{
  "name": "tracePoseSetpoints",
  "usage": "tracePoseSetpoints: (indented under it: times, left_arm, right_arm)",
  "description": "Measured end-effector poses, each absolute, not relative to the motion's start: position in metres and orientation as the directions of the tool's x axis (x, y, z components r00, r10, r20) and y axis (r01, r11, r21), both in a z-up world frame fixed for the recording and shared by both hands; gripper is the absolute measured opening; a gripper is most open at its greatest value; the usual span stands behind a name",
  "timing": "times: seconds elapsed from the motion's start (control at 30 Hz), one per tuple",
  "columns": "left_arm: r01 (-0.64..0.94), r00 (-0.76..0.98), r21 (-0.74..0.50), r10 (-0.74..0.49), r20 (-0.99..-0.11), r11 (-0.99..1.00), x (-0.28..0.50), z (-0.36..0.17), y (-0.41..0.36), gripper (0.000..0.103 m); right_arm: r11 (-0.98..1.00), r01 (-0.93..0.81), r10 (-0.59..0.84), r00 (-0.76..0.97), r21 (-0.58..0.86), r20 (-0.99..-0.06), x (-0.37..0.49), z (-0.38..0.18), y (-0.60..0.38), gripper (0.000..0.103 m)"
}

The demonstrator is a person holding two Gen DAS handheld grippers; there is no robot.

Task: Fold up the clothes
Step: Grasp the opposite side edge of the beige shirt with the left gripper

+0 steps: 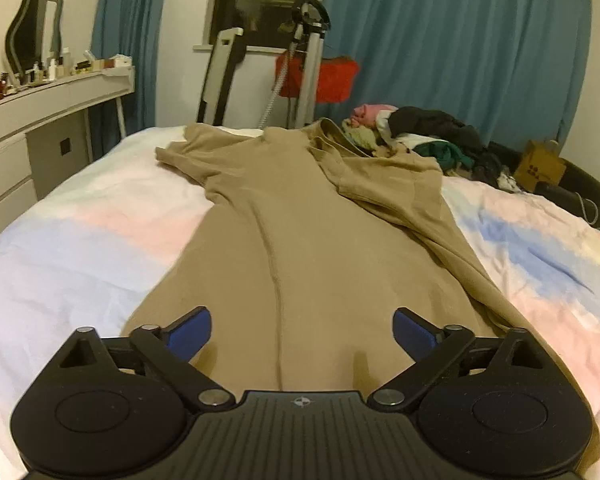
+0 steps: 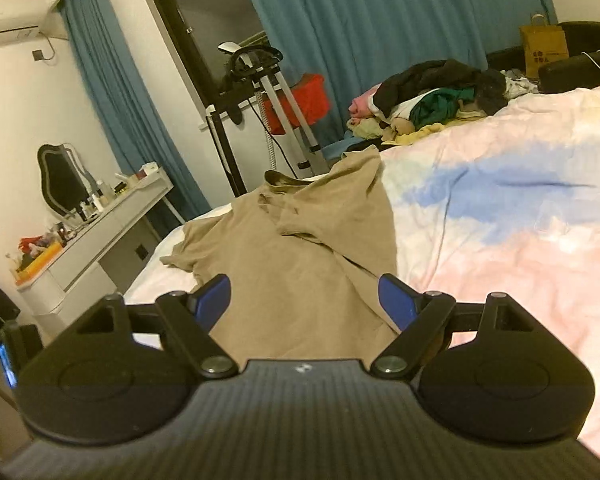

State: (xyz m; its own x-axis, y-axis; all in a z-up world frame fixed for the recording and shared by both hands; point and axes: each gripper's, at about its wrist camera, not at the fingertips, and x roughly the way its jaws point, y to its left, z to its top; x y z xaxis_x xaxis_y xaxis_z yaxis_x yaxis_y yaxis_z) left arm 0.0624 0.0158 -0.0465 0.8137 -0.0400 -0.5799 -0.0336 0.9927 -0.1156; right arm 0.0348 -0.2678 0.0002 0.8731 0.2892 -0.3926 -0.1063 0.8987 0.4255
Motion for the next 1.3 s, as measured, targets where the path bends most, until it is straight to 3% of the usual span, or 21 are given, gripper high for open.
tracePoseSetpoints:
  times: [0.23, 0.37, 0.63, 0.87, 0.93, 1.07, 1.1, 1.17, 1.2, 1.3]
  left_arm:
    - [0.055, 0.789, -0.145, -0.132, -0.6, 0.988, 0.062, -0.057, -0.003, 0.082]
    - [0.13, 0.723, -0.185, -0.221, -0.654, 0.974, 0.067, -0.067, -0.031, 0.066]
    - [0.239, 0.561, -0.439, -0.492, -0.666, 0.866, 0.075, -0.077, -0.077, 0.043]
    - [0.232, 0.438, -0.578, -0.615, -0.656, 0.782, 0.089, -0.079, -0.124, 0.044]
    - [0.229, 0.435, -0.553, -0.593, -0.678, 0.801, 0.092, -0.082, -0.141, 0.056]
    - [0.217, 0.433, -0.483, -0.527, -0.731, 0.848, 0.098, -0.092, -0.168, 0.06]
    - [0.199, 0.431, -0.473, -0.51, -0.745, 0.858, 0.1, -0.096, -0.171, 0.057]
    - [0.168, 0.427, -0.439, -0.466, -0.775, 0.883, 0.106, -0.103, -0.173, 0.033]
    - [0.167, 0.427, -0.41, -0.44, -0.79, 0.897, 0.108, -0.104, -0.173, 0.005]
    - [0.168, 0.416, -0.409, -0.441, -0.795, 0.897, 0.109, -0.101, -0.165, 0.001]
  right_arm:
    - [0.862, -0.058, 0.3, 0.858, 0.503, -0.416, 0.037, -0.012, -0.282, 0.082]
    - [0.84, -0.004, 0.25, 0.89, 0.542, -0.381, 0.034, -0.007, -0.307, 0.082]
    - [0.731, 0.134, 0.174, 0.912, 0.669, -0.372, 0.03, -0.018, -0.377, 0.084]
    - [0.637, 0.182, 0.146, 0.926, 0.749, -0.349, 0.027, -0.03, -0.417, 0.084]
    - [0.641, 0.195, 0.134, 0.924, 0.743, -0.358, 0.029, -0.032, -0.418, 0.085]
    - [0.654, 0.255, 0.078, 0.914, 0.712, -0.399, 0.032, -0.039, -0.417, 0.085]
    - [0.658, 0.282, 0.052, 0.908, 0.699, -0.415, 0.033, -0.04, -0.416, 0.085]
    - [0.654, 0.299, 0.038, 0.905, 0.695, -0.424, 0.035, -0.044, -0.415, 0.085]
    - [0.65, 0.3, 0.038, 0.905, 0.698, -0.425, 0.037, -0.046, -0.415, 0.085]
    - [0.644, 0.304, 0.044, 0.901, 0.702, -0.431, 0.039, -0.051, -0.415, 0.085]
